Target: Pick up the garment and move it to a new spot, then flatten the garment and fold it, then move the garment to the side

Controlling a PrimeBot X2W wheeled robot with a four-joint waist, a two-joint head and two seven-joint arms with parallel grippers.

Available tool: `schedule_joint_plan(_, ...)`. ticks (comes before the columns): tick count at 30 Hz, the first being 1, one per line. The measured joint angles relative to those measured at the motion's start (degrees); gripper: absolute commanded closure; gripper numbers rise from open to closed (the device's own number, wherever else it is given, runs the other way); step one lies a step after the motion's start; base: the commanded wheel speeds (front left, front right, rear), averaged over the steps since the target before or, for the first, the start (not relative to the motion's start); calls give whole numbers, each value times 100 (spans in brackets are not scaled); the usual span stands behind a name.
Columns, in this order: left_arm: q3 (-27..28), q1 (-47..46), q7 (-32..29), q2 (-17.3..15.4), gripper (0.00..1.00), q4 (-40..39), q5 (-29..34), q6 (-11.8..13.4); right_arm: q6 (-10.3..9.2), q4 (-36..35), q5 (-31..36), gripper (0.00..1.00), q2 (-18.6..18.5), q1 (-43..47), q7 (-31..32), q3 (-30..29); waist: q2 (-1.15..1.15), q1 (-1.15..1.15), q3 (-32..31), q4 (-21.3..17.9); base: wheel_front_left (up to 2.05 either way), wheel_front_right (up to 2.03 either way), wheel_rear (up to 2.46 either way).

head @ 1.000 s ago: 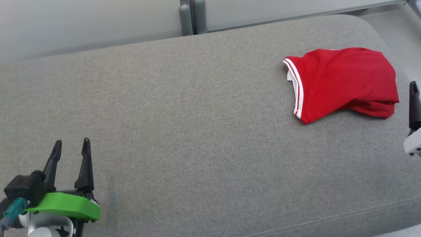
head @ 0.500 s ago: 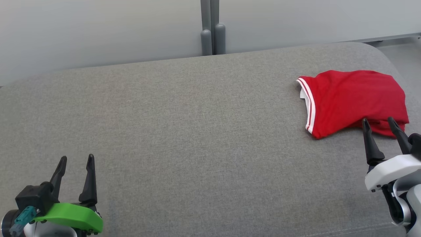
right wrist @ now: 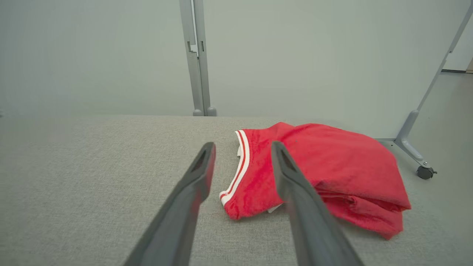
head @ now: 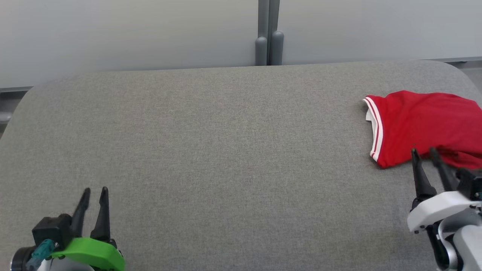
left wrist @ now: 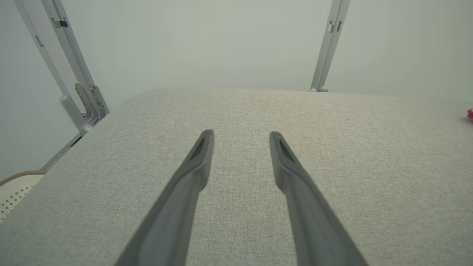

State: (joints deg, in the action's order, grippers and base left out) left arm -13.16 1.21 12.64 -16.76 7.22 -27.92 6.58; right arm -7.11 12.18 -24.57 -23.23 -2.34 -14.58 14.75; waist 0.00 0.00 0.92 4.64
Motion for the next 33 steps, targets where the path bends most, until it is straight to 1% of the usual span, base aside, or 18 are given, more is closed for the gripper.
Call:
schedule_joint_plan(7,-159,175,-20,342,100,370,-16,-2,4,342,-27,100,492,370,11,170,0,0,0,0,0,0,0)
schedule_joint_plan(10,-135,182,-54,354,100,371,-136,-9,41,341,-144,100,522,389,49,134,0,0,1,-7,0,0,0)
schedule_joint_plan(15,-18,181,-156,402,100,371,-586,-63,124,337,-602,100,590,389,160,12,0,0,-7,-46,0,0,0)
schedule_joint_plan(28,205,177,-379,534,100,388,-1414,-253,269,325,-1477,100,806,371,417,-300,0,0,-15,-105,0,0,0)
schedule_joint_plan(33,289,174,-488,615,100,412,-1728,-312,363,325,-1806,100,894,367,520,-400,0,0,-18,-128,0,0,0)
